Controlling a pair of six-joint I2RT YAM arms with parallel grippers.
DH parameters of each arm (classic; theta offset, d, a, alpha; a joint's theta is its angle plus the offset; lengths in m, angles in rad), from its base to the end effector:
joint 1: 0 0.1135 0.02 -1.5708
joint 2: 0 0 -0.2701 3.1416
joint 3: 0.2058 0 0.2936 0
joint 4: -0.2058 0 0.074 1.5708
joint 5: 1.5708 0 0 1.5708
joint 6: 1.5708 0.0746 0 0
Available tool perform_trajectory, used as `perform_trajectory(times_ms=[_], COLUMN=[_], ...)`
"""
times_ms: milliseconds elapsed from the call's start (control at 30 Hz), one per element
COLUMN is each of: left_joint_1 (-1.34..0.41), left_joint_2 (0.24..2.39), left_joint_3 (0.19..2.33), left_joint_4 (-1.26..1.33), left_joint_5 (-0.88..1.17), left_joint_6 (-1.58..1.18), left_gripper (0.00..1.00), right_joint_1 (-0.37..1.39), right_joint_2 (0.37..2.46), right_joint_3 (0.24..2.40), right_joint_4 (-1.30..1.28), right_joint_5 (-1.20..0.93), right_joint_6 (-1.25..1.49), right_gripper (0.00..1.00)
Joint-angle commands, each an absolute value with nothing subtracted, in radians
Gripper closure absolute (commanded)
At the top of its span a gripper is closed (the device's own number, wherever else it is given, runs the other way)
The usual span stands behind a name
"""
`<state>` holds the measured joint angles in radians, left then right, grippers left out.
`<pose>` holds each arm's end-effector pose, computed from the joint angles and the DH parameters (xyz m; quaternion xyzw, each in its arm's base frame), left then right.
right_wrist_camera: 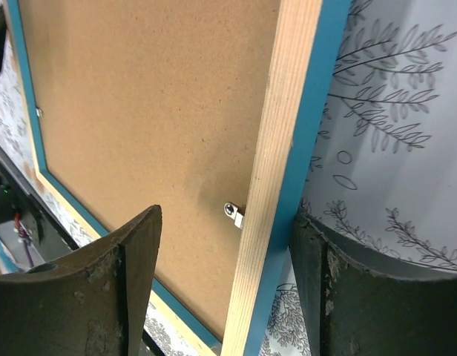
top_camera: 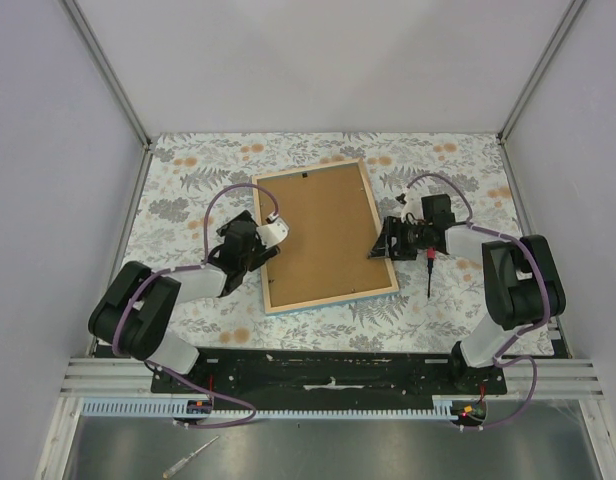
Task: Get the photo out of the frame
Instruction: Turn over the photo frame at the center of the board.
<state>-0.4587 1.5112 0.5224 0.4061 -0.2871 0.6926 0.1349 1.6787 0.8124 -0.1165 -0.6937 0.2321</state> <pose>0.3084 -0.1287 0.0959 0.4175 0.7679 0.1798 0.4514 0.3442 0.0948 0.0926 -0.0547 0.9038 0.3696 0.2086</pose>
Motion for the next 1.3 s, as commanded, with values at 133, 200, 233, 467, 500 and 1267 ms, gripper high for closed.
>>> perform_trajectory(times_ms=[133,200,233,467,500,1267], left_joint_1=[-0.465,-0.466,-0.465,-0.465,-0.465,-0.465], left_joint_2=[1.459,1.456,1.453,1.39,1.373,0.915], left_joint_3=[0.506,0.505,0.505,0.496,0.497,0.635], left_joint_4=[0.373,0.364,0.353,0.295,0.281,-0.176], left_joint_5=[-0.221,-0.216,-0.215,-0.212,-0.21,-0.206], left_joint_6=[0.655,0.655,0.655,0.653,0.652,0.635], left_gripper=[0.0,0.0,0.0,0.0,0.0,0.0], right_joint_1=[0.225,0.241,0.245,0.256,0.255,0.189], right_joint_2=[1.605,1.586,1.576,1.522,1.514,1.256], right_joint_3=[0.868,0.865,0.864,0.861,0.861,0.968], right_joint_4=[-0.242,-0.253,-0.259,-0.322,-0.33,-0.422], right_joint_5=[-0.707,-0.712,-0.713,-0.709,-0.703,-0.146], right_joint_6=[0.088,0.071,0.064,0.009,0.009,-0.115], right_gripper=[0.25,0.23,0.22,0.16,0.16,0.12])
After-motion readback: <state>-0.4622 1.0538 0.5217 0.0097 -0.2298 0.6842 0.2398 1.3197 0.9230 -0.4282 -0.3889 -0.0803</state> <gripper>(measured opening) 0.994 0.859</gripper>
